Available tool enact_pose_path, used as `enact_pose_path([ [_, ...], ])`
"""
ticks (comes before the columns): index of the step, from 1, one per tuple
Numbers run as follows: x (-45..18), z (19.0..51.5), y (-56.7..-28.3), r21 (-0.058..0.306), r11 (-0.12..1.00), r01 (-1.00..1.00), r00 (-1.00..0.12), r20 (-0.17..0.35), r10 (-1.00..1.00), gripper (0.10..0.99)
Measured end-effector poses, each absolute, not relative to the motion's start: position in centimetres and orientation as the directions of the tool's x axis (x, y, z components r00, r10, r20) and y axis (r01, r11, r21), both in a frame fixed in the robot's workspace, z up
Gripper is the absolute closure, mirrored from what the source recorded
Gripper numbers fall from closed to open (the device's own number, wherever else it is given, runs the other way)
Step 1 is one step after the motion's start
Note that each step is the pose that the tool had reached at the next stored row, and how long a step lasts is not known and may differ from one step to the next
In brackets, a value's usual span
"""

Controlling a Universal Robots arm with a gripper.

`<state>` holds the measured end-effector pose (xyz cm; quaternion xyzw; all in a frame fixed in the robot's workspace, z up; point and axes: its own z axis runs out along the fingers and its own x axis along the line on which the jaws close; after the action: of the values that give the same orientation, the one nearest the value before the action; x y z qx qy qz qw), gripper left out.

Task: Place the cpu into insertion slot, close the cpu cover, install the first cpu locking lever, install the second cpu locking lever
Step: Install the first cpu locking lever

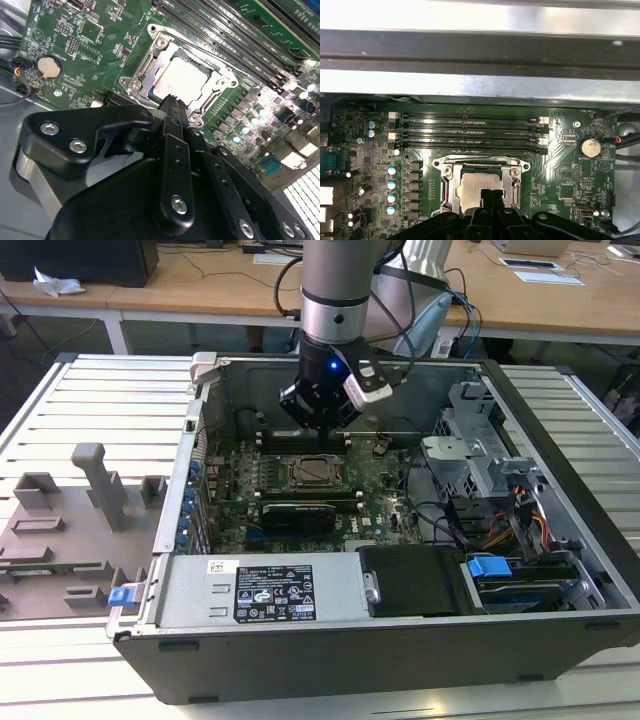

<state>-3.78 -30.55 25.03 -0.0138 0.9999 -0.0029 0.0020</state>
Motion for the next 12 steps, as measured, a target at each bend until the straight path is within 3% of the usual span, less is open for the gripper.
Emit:
enact_pose_path([
  [12,-3.8,27.0,-30.5,-0.01,1.0,-0.028,-1.0,-0.004,-0.028,0.98],
])
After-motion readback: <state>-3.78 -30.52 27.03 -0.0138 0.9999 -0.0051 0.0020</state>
